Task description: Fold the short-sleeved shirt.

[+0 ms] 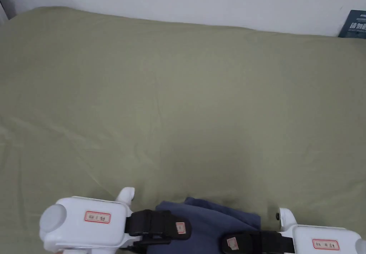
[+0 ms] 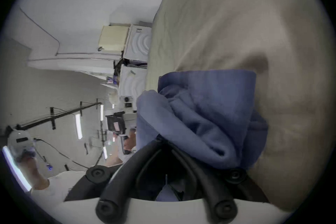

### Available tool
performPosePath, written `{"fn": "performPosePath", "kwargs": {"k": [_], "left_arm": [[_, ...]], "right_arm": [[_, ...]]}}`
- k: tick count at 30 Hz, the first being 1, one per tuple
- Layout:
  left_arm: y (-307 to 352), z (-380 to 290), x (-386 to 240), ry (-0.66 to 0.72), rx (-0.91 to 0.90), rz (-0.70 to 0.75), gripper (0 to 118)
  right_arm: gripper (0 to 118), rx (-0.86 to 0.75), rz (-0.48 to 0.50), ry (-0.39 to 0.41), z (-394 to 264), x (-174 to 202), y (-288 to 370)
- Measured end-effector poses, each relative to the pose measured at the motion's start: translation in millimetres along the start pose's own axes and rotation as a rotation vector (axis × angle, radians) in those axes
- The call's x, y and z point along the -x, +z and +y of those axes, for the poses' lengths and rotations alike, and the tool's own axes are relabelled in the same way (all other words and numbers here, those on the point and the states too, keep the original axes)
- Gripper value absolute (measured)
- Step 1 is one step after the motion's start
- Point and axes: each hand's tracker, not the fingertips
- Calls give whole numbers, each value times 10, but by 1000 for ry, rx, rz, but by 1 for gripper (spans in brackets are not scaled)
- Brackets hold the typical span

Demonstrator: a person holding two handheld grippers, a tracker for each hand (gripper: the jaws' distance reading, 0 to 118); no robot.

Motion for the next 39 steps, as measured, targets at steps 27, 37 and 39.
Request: {"fn": "performPosePath", "kwargs": {"k": [27, 37, 39], "left_arm": [[3168, 1436, 167, 0, -176, 527, 28], [3316, 1038, -182, -22, -315, 644, 105], [3322, 930, -408, -75, -331, 663, 104]], "right_arm": [[0, -335, -282, 229, -158, 1039, 944], [0, -326, -275, 279, -370, 1179, 905], [0, -334, -282, 306, -421, 1285, 969]]}}
